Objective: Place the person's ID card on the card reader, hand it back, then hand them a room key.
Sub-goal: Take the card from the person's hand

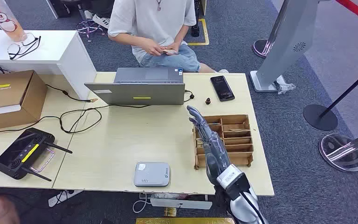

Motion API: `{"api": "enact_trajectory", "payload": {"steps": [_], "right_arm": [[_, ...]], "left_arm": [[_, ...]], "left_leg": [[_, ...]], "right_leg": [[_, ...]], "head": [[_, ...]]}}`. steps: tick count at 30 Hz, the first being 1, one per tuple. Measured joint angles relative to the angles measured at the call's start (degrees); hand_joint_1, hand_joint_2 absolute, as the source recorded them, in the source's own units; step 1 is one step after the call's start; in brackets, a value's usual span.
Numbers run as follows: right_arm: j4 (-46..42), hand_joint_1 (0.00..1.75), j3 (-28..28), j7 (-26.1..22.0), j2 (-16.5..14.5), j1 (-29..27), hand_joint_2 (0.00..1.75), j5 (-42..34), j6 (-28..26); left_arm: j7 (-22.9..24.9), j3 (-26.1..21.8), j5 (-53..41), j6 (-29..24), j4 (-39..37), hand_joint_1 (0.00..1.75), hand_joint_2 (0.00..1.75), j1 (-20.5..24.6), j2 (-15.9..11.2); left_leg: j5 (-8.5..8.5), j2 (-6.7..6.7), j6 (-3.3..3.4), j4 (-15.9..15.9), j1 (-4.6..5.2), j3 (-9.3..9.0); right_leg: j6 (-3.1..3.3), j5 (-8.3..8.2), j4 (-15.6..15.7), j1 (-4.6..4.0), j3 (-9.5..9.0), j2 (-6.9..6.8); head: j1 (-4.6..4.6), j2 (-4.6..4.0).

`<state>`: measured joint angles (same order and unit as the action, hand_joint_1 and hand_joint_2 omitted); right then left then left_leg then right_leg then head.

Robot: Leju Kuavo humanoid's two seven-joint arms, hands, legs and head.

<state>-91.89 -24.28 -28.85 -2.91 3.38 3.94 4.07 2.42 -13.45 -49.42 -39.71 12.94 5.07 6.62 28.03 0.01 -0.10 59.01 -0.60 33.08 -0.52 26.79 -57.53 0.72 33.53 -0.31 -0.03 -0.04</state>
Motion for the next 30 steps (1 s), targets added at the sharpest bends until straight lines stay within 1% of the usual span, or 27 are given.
{"api": "enact_trajectory", "payload": {"steps": [2, 5, 8, 11, 15, 19, 27, 30], "right_arm": [[0.0, 0.00, 0.0, 0.0, 0.0, -0.3, 0.00, 0.1, 0.0], [-0.1, 0.00, 0.0, 0.0, 0.0, -1.0, 0.00, 0.5, 0.2], [-0.5, 0.00, 0.0, 0.0, 0.0, -1.5, 0.00, 0.9, 0.9], [-0.7, 0.00, 0.0, -0.2, 0.0, -2.0, 0.00, 1.0, 1.2], [-0.9, 0.00, 0.0, -0.5, 0.0, -2.2, 0.00, 1.0, 1.4], [-1.4, 0.00, 0.0, -0.5, 0.0, -2.5, 0.00, 1.1, 1.3], [-2.6, 0.00, 0.0, -0.5, 0.1, -3.3, 0.00, 2.1, 1.0], [-2.6, 0.00, 0.0, -0.4, 0.1, -3.3, 0.00, 4.0, -0.2]], "left_arm": [[-1.3, -1.3, 1.5, 0.2, 0.0, 0.00, 0.00, 0.0, 0.2], [-4.6, -4.9, 5.3, 1.4, 0.0, 0.00, 0.00, 0.1, 0.7], [-7.7, -8.1, 8.7, 4.6, 0.0, 0.00, 0.00, 0.1, 1.0], [-9.3, -11.2, 11.6, 7.7, 0.0, 0.00, 0.00, 0.1, 1.2], [-9.6, -14.5, 14.5, 10.9, -0.1, 0.00, 0.00, -0.1, 1.3], [-9.6, -16.6, 15.3, 12.2, -0.2, 0.00, 0.00, -0.3, 1.3], [-9.1, -18.1, 15.3, 13.9, -0.3, 0.00, 0.00, -0.5, 1.2], [-9.1, -18.3, 15.2, 14.3, -0.3, 0.00, 0.00, -0.5, 1.2]], "left_leg": [[0.00, 0.00, 0.00, 0.0, 0.00, 0.00], [0.00, 0.00, 0.00, 0.0, 0.00, 0.00], [0.00, 0.00, 0.00, 0.0, 0.00, 0.00], [0.00, 0.01, 0.00, 0.0, 0.00, 0.00], [0.00, 0.01, 0.00, 0.0, -0.01, 0.00], [0.00, 0.01, 0.00, 0.0, 0.00, 0.00], [0.00, 0.01, 0.00, 0.0, 0.00, 0.00], [0.00, 0.01, 0.00, 0.0, 0.00, 0.00]], "right_leg": [[0.00, 0.00, 0.0, 0.00, 0.00, 0.00], [0.00, 0.00, 0.0, 0.00, 0.00, 0.00], [0.00, 0.00, 0.0, 0.00, 0.00, 0.00], [0.00, 0.01, 0.0, 0.00, 0.00, 0.01], [0.00, 0.00, 0.0, 0.00, 0.00, 0.01], [0.00, 0.00, 0.0, 0.00, 0.00, 0.01], [-0.01, 0.01, 0.0, 0.00, 0.00, 0.01], [-0.01, 0.01, 0.0, 0.00, 0.00, 0.01]], "head": [[-0.01, 0.00], [-0.01, 0.00], [-0.01, 0.00], [-0.01, 0.00], [-0.01, 0.00], [-0.01, 0.00], [-0.01, 0.00], [-0.01, 0.00]]}}
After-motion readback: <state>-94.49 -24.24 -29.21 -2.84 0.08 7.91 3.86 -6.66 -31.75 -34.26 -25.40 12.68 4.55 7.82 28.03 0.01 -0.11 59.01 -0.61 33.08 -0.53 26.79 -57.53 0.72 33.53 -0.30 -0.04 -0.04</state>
